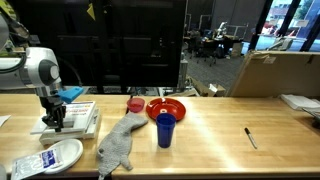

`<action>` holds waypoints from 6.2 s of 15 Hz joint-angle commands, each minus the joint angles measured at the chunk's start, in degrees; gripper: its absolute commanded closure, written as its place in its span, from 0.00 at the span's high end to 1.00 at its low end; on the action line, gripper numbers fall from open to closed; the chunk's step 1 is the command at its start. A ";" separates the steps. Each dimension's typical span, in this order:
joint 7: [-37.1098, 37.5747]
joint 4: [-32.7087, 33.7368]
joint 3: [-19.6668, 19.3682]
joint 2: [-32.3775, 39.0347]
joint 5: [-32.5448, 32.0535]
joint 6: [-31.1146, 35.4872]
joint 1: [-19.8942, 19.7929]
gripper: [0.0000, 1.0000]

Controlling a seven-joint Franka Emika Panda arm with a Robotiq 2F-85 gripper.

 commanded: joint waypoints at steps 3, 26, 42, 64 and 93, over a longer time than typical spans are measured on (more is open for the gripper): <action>0.99 0.89 0.85 -2.17 -1.00 -1.22 -0.25 0.05; -5.08 10.02 1.45 7.95 -0.85 -5.53 -1.03 0.05; -3.96 33.42 6.68 27.27 -10.27 -17.72 -0.07 0.05; -12.75 51.16 9.86 38.46 -15.08 -26.06 8.48 0.05; -12.55 44.05 9.79 34.74 -5.57 -20.48 4.85 1.00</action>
